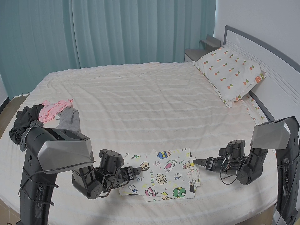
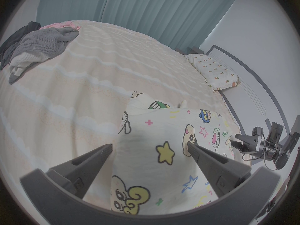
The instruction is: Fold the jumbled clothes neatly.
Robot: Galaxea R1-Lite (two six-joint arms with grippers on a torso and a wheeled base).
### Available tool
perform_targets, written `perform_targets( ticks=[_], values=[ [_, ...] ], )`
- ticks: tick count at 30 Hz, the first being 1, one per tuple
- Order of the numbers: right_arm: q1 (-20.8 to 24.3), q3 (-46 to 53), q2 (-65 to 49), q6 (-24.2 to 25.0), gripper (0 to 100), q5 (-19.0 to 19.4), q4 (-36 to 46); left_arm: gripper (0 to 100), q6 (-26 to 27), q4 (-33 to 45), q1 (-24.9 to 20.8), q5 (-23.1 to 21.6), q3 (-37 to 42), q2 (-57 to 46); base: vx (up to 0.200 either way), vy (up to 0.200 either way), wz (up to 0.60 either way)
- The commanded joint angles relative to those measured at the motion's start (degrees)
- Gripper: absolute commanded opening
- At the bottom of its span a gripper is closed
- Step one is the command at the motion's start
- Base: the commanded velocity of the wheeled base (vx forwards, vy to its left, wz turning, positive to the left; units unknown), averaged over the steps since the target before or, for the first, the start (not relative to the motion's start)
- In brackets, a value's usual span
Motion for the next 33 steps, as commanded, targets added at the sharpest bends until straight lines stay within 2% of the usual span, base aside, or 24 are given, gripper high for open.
perform_targets(
  ticks=[1,17,18,26,33],
  values=[
    [1.2,1.2,-0.1,-0.3,100,0.1,-0.7,100,-0.2,-0.1,-0.3,0.1,-0.1,0.0,0.0,0.0,0.0],
    [2.3,1.2,0.2,-0.3,100,0.1,-0.6,100,-0.2,0.0,-0.3,0.2,-0.1,0.0,0.0,0.0,0.0],
    [2.3,1.2,0.3,-0.3,100,0.1,-0.5,0,-0.1,0.0,-0.3,0.2,-0.1,0.0,0.0,0.0,0.0],
    [2.3,1.2,1.0,-0.3,100,0.1,-0.5,0,-0.2,-0.1,-0.3,0.2,-0.2,0.0,0.0,0.0,0.0],
    [4.6,-0.6,2.1,-0.3,100,0.2,-0.1,0,0.0,-0.1,-0.4,0.2,-0.2,0.1,0.0,0.0,0.0]
  ],
)
